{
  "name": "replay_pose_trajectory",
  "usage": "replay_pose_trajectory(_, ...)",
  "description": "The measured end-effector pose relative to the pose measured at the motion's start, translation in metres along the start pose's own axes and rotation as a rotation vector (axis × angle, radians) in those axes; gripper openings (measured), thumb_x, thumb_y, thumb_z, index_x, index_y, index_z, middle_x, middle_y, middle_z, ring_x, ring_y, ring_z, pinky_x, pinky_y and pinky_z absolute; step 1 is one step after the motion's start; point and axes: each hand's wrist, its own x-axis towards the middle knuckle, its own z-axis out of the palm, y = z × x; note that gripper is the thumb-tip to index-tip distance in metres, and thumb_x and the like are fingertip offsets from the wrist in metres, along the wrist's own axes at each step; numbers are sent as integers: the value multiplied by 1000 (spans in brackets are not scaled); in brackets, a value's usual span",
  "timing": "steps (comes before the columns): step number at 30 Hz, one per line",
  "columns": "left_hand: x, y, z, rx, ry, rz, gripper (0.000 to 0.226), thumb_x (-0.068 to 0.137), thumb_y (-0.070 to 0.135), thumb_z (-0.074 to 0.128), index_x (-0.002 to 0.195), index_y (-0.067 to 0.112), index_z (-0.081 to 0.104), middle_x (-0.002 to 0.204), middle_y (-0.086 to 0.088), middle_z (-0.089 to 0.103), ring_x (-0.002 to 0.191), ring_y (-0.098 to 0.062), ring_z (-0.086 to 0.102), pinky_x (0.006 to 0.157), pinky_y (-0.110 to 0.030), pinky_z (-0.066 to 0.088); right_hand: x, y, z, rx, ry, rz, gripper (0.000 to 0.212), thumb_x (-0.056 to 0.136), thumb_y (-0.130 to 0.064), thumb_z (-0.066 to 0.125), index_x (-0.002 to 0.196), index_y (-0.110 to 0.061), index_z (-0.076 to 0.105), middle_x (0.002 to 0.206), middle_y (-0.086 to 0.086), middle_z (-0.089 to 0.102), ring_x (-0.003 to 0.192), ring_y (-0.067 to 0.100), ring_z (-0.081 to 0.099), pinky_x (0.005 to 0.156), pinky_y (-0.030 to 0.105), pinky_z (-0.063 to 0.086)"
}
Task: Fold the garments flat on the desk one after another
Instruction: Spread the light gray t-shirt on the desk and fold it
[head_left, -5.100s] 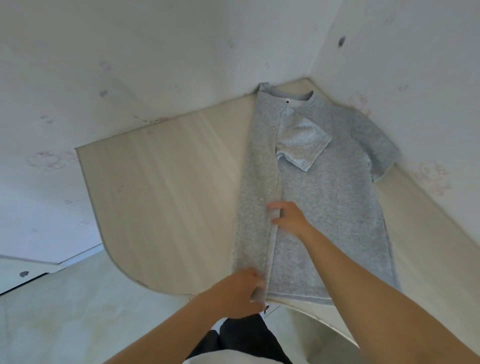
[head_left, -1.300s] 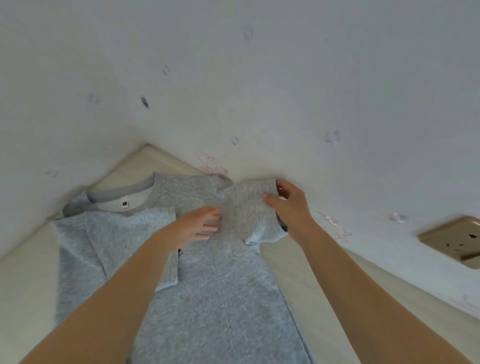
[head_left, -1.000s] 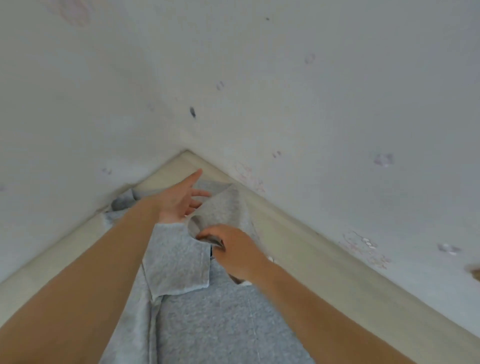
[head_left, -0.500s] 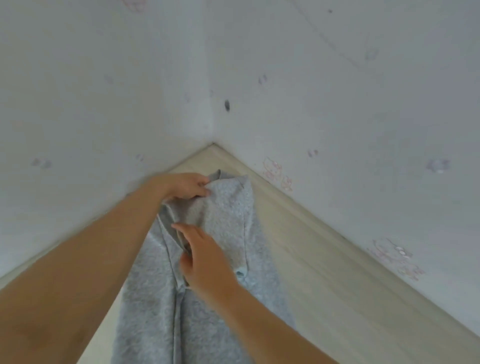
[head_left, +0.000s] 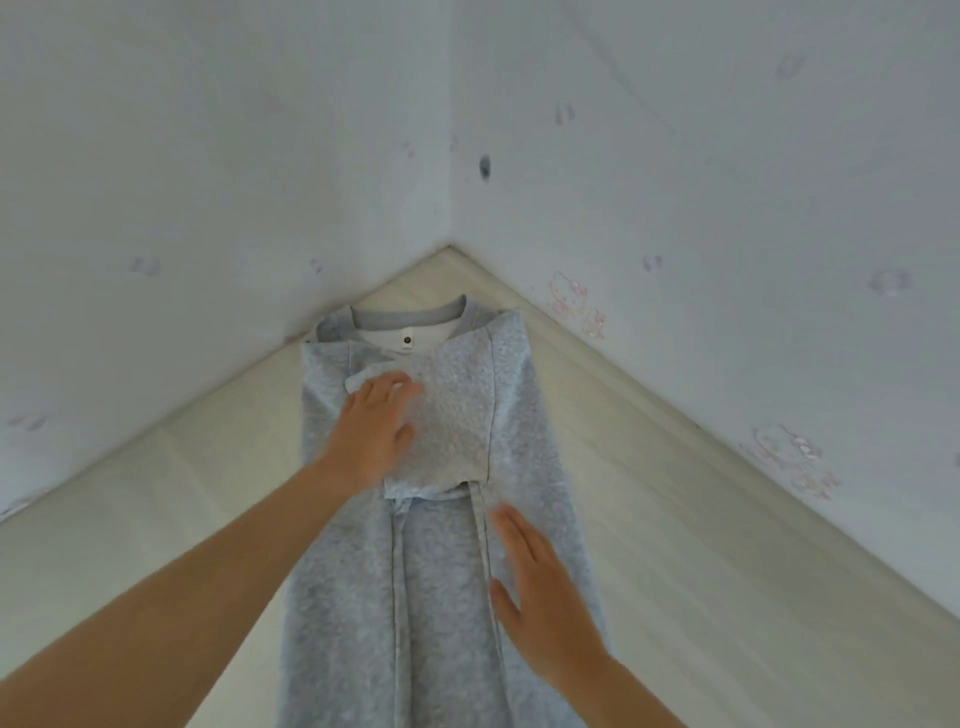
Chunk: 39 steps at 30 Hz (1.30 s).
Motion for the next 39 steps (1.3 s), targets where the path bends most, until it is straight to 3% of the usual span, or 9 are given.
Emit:
replay_pose_trajectory(4,-70,32,21,-75,-58,233,52,87,15,63,136,22,47,141,1,44,132,-22,38,109,-35,27,-69,8,30,-142,-43,93,65,76,-45,47,138,-28,41,144,-13,37,127,6,40,97,17,42)
replay_pose_trajectory(8,-143,67,61,-109,-168,365,60,88,16,55,144,26,35,149,8,34,139,-10,22,116,-29,13,-124,3,48,-201,27,148,71,60,-50,64,127,-34,49,123,-8,48,109,13,49,82,26,51)
replay_pose_trajectory(13,-190,90,77,17,-224,565,53,70,16,77,117,31,59,128,6,54,119,-17,52,98,-35,45,-168,-16,51,-226,-22,328,63,83,-30,56,142,-33,33,127,-3,38,115,19,48,92,27,44)
replay_pose_trajectory(18,-197,103,73,122,-202,640,38,70,16,80,101,24,61,108,1,55,95,-19,57,78,-31,48,-196,-35,63,-335,-34,453,72,85,-6,50,145,-27,18,133,-1,32,119,20,40,74,26,46)
replay_pose_trajectory(23,-207,120,61,125,-136,576,23,78,13,75,94,20,60,97,1,55,81,-18,58,66,-29,46,-217,-64,47,-237,87,354,53,85,-4,48,131,-26,34,121,-7,37,107,13,42,67,21,39)
replay_pose_trajectory(27,-231,110,48,-18,-61,387,11,90,11,60,100,13,58,106,-4,54,90,-23,58,71,-34,51,-226,-85,47,-11,95,191,52,88,-11,50,136,-26,39,125,-11,39,110,8,44,86,18,42)
replay_pose_trajectory(33,-332,74,50,-64,-192,167,47,95,32,46,138,15,38,141,-1,31,126,-19,42,107,-34,39,-249,-49,85,-287,-266,85,80,81,-64,21,152,-27,16,158,-6,10,145,19,11,115,39,19)
replay_pose_trajectory(37,-418,70,63,32,-317,154,78,93,66,32,154,21,14,161,3,6,147,-16,12,120,-32,6,-275,-22,92,-304,-273,-34,97,86,-61,53,151,-30,-13,153,-18,-21,140,2,-18,117,32,-7)
replay_pose_trajectory(39,-447,75,70,147,-331,193,93,85,80,32,154,21,12,162,0,3,149,-20,6,117,-39,8,-282,-6,91,-390,-280,-76,107,84,-60,58,145,-30,-25,149,-17,-31,138,4,-28,116,33,-15)
